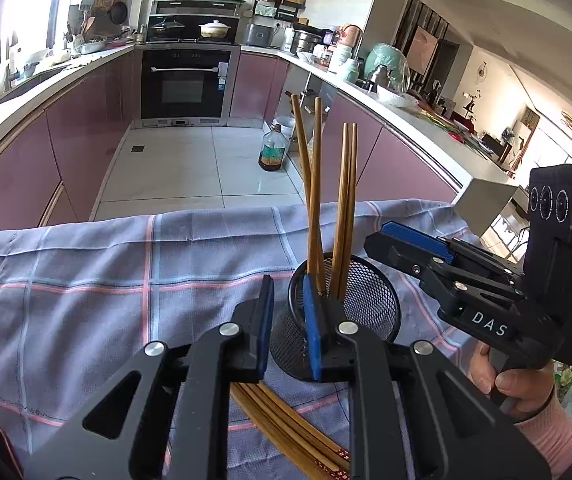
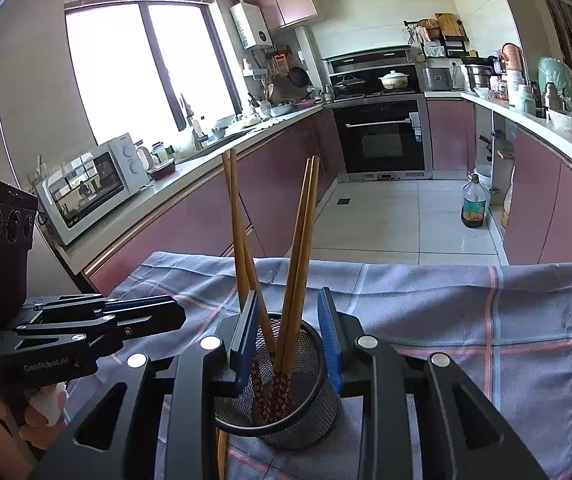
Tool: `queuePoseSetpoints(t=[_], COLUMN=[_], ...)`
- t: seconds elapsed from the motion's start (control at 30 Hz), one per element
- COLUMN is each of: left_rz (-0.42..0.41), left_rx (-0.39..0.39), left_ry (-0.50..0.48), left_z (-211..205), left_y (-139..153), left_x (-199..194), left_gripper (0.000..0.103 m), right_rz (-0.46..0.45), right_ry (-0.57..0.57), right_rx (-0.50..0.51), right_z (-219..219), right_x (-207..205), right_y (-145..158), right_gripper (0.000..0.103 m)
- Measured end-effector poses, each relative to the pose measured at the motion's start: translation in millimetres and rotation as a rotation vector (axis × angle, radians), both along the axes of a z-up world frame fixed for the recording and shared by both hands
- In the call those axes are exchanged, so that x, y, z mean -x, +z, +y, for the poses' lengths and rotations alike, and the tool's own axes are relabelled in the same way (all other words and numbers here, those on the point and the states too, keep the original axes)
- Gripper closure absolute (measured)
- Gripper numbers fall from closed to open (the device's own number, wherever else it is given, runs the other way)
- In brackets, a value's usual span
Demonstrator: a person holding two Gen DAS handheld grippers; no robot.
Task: Organize utensils
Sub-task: 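Open the left gripper and pull back while the right gripper releases its chopstick into the cup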
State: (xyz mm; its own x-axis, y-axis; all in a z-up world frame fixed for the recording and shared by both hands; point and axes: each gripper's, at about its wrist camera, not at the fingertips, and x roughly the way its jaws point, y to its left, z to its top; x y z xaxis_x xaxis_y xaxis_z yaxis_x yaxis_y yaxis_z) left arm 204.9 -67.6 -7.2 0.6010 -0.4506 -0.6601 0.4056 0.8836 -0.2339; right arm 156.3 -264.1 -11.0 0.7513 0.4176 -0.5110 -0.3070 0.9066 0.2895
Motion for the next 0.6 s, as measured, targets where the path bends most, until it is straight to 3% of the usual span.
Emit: queuePoseSetpoints(t=[0.37, 0.6], left_rz=[-0.094, -0.046], left_rx=[0.014, -0.002], left_ry=[0.059, 0.082], left_z=[34, 51], left_y=[5, -20], left_x=[43, 65], left_gripper=[0.065, 0.06], right_rz=[-0.058, -0.031], right_ry=[0.072, 0.187], right_rx=[0.021, 0.073], right_z=[6, 23], right_x=[40, 71], right_y=[11, -2], right_gripper=[0.069, 0.069])
